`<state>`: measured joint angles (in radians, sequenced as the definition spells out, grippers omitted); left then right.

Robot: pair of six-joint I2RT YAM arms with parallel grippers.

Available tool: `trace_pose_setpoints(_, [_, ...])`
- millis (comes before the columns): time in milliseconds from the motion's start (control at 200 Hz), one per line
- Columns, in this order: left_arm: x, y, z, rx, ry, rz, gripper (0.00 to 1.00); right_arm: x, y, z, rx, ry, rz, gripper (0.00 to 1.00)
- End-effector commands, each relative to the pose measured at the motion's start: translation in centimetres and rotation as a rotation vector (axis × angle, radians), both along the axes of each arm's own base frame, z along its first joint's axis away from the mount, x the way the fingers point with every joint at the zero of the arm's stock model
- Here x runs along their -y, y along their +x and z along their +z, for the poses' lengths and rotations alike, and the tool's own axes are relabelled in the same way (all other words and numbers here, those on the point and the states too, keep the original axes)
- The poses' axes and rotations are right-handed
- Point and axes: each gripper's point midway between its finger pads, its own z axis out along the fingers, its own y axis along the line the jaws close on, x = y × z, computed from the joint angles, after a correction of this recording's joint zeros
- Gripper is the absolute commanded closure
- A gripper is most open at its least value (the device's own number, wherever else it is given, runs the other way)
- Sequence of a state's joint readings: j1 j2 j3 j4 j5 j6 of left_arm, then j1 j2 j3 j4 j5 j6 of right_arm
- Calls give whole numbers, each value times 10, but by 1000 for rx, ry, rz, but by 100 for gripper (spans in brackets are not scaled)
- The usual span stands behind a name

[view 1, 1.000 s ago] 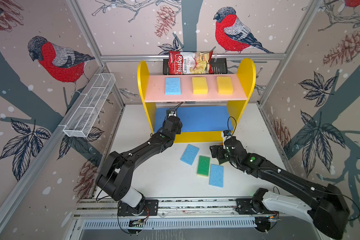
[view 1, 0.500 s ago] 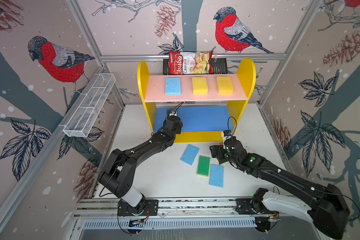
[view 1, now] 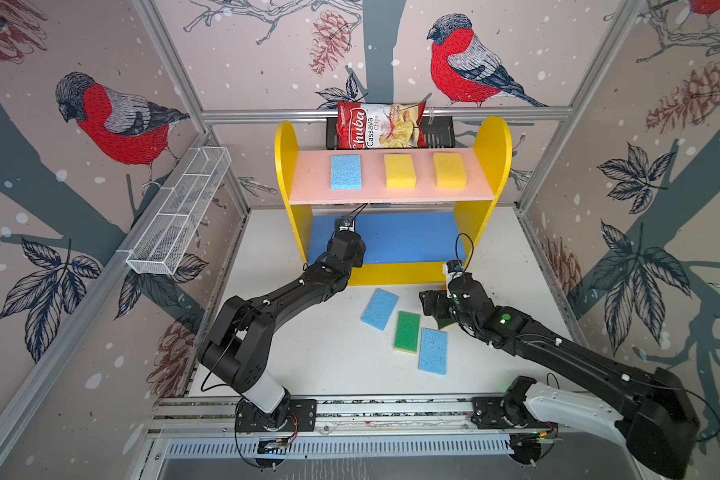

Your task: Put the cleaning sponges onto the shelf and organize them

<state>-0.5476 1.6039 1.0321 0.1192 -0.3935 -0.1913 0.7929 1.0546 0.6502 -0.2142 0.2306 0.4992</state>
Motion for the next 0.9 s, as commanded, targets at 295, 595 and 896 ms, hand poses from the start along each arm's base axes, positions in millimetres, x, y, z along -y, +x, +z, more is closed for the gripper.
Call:
trace_pose_setpoints(295, [-1,0,-2,-25,-21,19,32,3,0,2,9,-3,-16,4])
trace_pose_setpoints(595, [-1,3,-1,-47,-30,30,26,4,-1,5,14,7,-16,4])
trace_pose_setpoints(896, [2,3,6,-52,-39,15,22,7,-4,11,28,23,-22,4])
